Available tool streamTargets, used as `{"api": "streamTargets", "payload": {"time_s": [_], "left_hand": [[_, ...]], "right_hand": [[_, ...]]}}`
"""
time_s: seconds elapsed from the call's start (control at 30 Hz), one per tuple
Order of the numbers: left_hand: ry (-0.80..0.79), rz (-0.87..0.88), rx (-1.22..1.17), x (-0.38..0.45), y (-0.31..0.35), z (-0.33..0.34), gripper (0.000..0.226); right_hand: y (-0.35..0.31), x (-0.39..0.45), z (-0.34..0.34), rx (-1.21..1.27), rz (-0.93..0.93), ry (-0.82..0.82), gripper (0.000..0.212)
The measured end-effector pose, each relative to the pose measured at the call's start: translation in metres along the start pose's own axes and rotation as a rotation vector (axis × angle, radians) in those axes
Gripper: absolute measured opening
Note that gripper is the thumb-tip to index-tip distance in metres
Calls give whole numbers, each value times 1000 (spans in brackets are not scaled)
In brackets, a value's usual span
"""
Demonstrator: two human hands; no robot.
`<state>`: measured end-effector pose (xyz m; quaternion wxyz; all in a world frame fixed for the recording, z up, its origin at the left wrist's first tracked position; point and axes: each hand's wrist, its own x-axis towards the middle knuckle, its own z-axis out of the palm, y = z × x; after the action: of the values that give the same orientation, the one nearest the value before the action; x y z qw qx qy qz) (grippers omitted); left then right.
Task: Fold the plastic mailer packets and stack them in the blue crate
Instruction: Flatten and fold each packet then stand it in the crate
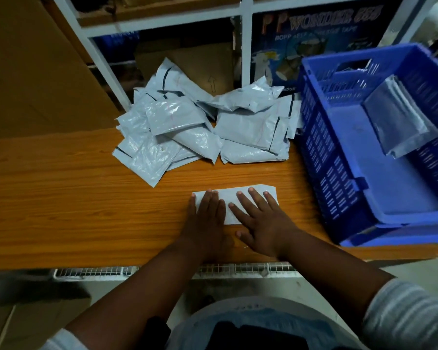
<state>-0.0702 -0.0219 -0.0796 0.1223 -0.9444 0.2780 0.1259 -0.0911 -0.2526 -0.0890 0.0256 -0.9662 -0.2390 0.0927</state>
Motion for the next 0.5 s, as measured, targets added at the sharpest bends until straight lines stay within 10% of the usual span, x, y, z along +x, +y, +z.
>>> {"api": "streamTargets", "payload": {"time_s": [0.23,0.37,0.5], "left_hand": [[77,149,-123,11,7,10,102],[-9,110,-93,10,13,-5,107],[-25,116,-119,10,21,-14,102]], "right_hand": [[41,1,-37,937,134,20,41],[44,-17,-21,268,29,37,66],[35,-16,-12,249,94,-22,78]]}}
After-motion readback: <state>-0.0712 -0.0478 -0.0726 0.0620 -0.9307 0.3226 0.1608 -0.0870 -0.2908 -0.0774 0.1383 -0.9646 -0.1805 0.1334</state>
